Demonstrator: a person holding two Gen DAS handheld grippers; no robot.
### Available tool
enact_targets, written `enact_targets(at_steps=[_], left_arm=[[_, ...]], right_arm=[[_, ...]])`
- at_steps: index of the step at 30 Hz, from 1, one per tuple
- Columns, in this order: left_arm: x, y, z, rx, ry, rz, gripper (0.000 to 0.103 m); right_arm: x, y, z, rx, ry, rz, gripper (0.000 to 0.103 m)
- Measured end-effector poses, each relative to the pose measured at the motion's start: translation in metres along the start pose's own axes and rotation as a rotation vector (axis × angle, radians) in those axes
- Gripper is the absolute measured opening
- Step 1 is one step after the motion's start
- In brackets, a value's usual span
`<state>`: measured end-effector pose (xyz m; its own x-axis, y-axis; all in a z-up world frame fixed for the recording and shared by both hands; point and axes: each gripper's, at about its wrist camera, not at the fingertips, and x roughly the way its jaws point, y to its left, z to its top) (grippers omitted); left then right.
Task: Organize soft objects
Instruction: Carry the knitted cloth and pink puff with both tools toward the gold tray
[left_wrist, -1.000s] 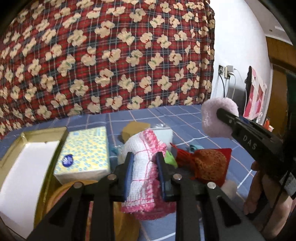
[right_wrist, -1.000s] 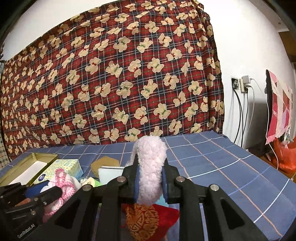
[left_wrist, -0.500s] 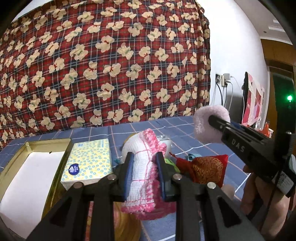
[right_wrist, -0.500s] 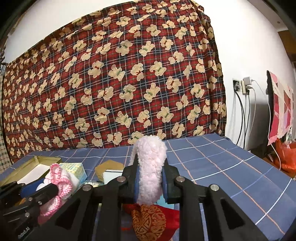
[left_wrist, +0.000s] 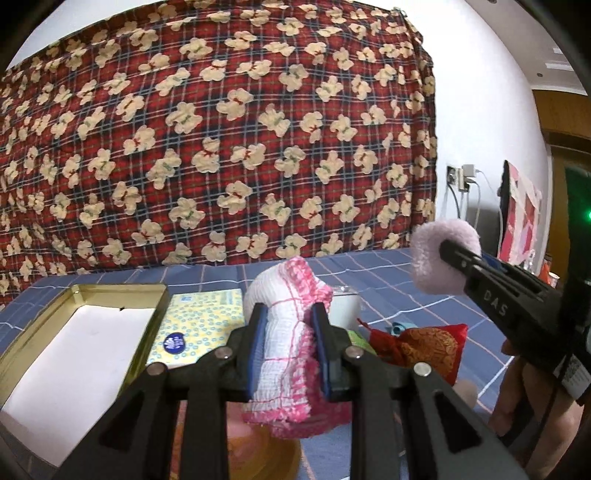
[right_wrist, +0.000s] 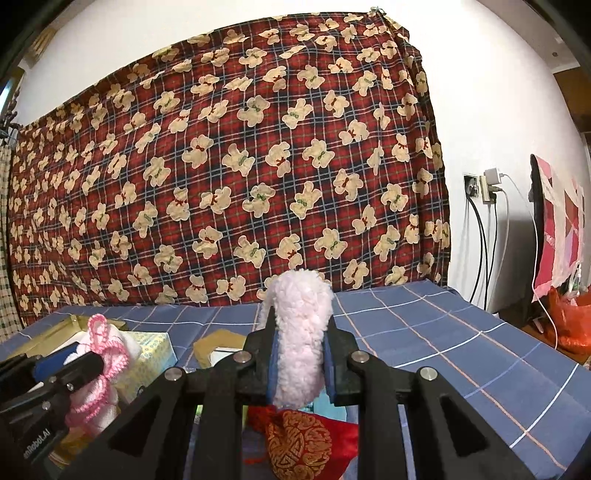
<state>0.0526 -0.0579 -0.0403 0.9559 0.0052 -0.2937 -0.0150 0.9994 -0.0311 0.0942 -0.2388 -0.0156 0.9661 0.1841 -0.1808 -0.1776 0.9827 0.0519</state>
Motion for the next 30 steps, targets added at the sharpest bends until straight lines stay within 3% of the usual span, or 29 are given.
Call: enact_targets(at_steps=[5,30], left_arm=[[-0.001,0.002,0.0,-0.01,-0.009,0.021,0.023],[0.005,0.021,0.0,-0.025,0.001,0.111,0.023]], right_arm=[[-0.004,-0.001,0.001,0.006,-0.026,0.003,0.021],[0.005,0.026,-0.003,-0.003,0.013,0.048,0.021]])
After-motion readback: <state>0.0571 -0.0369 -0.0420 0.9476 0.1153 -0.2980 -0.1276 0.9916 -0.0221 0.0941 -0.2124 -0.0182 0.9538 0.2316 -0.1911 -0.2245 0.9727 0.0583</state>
